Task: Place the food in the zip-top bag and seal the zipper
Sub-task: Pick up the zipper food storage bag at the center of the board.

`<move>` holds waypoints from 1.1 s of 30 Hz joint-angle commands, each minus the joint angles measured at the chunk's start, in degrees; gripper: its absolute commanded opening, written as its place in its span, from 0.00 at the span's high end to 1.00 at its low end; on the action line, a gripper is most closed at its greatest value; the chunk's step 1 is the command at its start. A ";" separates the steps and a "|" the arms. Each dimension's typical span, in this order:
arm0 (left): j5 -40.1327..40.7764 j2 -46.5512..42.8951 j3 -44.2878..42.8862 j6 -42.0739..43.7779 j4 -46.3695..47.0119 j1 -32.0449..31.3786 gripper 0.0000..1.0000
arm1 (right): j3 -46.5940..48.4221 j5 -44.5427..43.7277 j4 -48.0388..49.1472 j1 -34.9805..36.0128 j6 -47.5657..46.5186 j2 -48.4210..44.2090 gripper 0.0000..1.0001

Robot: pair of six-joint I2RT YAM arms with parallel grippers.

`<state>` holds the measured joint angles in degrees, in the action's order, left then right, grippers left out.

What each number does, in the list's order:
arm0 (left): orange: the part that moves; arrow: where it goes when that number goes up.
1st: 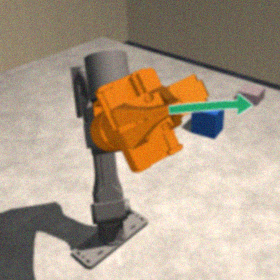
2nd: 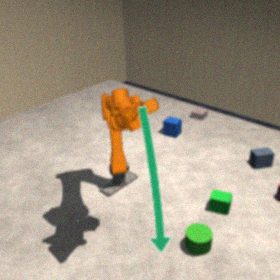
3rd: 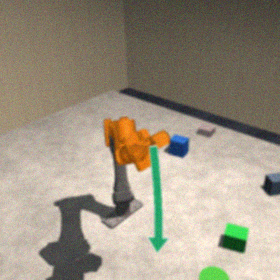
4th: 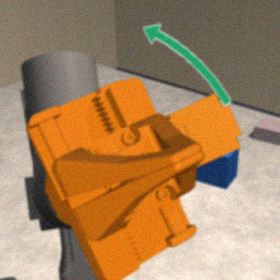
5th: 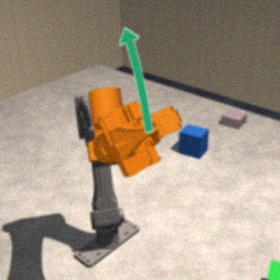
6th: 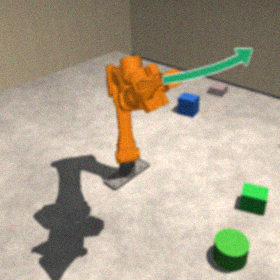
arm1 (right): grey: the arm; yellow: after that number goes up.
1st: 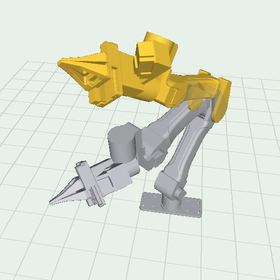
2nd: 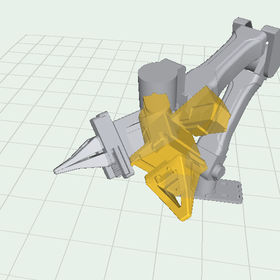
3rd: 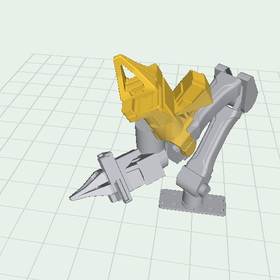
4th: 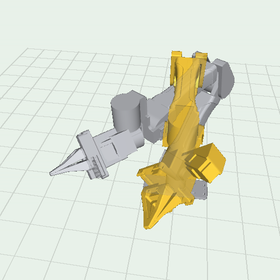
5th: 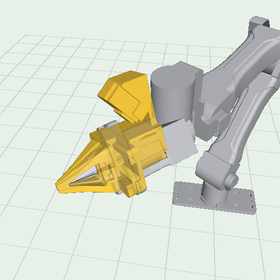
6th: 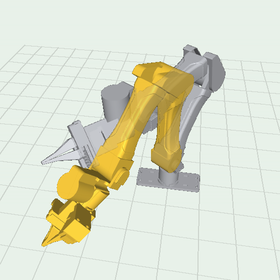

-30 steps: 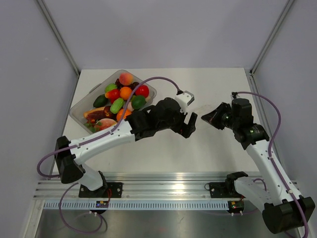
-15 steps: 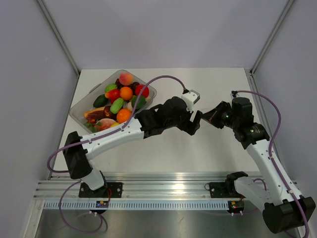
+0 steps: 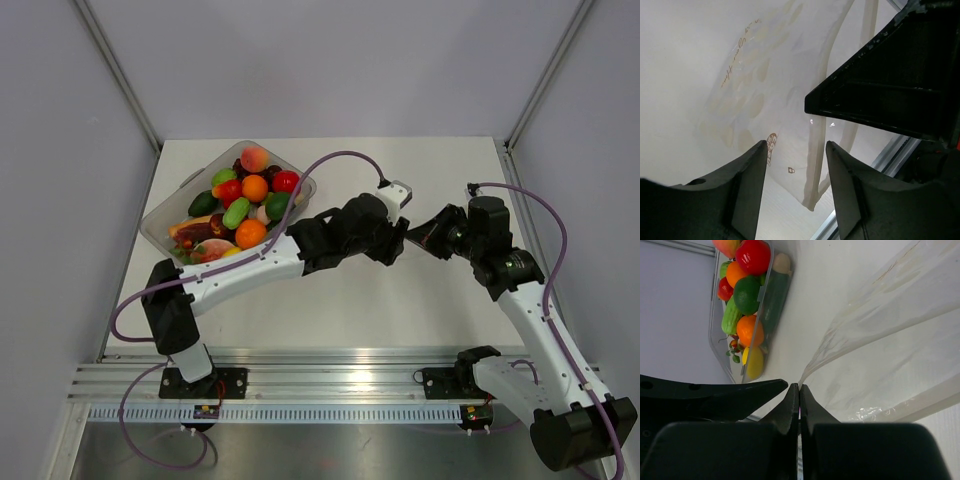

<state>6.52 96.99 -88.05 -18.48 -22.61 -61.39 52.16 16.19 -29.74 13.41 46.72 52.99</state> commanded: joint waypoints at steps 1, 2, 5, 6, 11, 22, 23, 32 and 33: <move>1.65 0.57 -1.43 -0.59 3.01 0.47 0.52 | 1.72 1.13 0.21 0.57 -0.40 -1.40 1.00; 1.39 0.48 -0.99 -0.94 3.71 0.74 0.57 | 1.80 1.13 -0.40 0.57 -0.57 -1.40 1.00; -0.28 -0.05 -0.19 -2.08 4.33 2.14 0.79 | 2.50 0.60 -1.63 0.57 -1.10 -2.10 0.58; -1.85 -0.13 -0.02 -2.96 4.50 2.58 1.00 | 2.94 0.25 -2.16 0.65 -1.80 -2.54 0.48; -5.03 -0.57 1.12 -6.04 4.33 4.52 1.00 | 10.40 -5.36 -9.88 0.57 -6.02 -3.16 0.31; -8.36 -3.03 2.97 -13.86 5.12 7.15 1.00 | 6.82 -21.63 -16.41 0.57 0.64 -9.92 0.23; -8.54 -3.21 3.15 -14.12 5.21 7.50 1.00 | 5.86 -21.81 -15.10 0.57 1.44 -10.27 0.23; -9.69 -4.35 3.76 -14.04 5.12 7.95 1.00 | -1.62 -18.30 -5.09 0.57 5.22 -6.68 0.25; -9.86 -4.35 3.68 -14.04 5.21 7.95 1.00 | -1.97 -18.38 -4.46 0.57 4.96 -6.33 0.25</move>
<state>-1.54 95.74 -84.71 -31.88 -20.45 -53.54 50.87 -2.09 -40.16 13.61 49.98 46.61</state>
